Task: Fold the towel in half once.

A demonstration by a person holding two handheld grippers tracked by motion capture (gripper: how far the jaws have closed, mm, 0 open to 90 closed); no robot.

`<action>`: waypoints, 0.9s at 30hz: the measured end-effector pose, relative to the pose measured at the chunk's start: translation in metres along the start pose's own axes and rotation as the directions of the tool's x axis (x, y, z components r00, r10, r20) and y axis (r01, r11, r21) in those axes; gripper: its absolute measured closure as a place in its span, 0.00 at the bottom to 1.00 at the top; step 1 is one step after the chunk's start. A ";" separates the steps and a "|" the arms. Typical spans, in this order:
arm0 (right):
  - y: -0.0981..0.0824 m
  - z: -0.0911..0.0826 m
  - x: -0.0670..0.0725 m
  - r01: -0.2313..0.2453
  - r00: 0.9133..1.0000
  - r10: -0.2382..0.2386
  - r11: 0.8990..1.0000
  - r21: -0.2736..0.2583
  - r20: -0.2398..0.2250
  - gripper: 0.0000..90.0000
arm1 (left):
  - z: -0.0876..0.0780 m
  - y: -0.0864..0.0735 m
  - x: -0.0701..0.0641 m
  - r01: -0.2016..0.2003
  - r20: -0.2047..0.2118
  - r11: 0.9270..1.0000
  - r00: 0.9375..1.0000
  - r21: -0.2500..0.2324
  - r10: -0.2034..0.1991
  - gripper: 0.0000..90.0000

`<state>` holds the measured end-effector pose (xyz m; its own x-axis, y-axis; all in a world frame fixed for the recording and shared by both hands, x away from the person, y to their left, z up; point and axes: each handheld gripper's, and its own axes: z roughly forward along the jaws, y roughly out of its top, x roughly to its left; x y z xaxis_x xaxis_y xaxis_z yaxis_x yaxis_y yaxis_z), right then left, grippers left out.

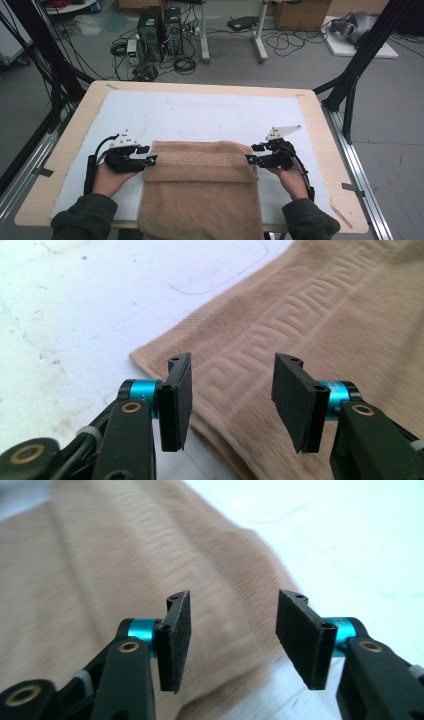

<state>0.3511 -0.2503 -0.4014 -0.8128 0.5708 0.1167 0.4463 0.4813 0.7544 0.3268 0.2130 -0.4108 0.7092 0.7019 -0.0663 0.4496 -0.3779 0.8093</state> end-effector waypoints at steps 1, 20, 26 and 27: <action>0.002 0.006 -0.003 -0.002 1.000 0.001 1.000 0.007 0.016 0.48 | 0.005 0.000 0.003 0.006 -0.012 1.000 1.000 0.002 -0.006 0.56; 0.002 0.044 -0.018 -0.009 0.999 0.012 0.994 0.110 -0.029 0.91 | 0.036 -0.004 0.016 0.033 -0.052 0.996 0.998 0.082 -0.029 0.94; 0.011 0.027 -0.012 0.023 0.999 -0.021 0.998 0.057 -0.030 0.91 | 0.018 0.002 0.015 0.028 -0.046 1.000 0.999 0.014 -0.027 0.96; 0.013 0.024 -0.011 0.023 0.999 -0.021 0.998 0.054 -0.033 0.91 | 0.015 0.003 0.015 0.033 -0.044 0.999 0.999 -0.001 -0.033 0.96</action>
<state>0.3752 -0.2340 -0.4082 -0.8338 0.5384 0.1222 0.4476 0.5296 0.7205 0.3466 0.2129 -0.4183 0.6697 0.7396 -0.0670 0.4717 -0.3540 0.8076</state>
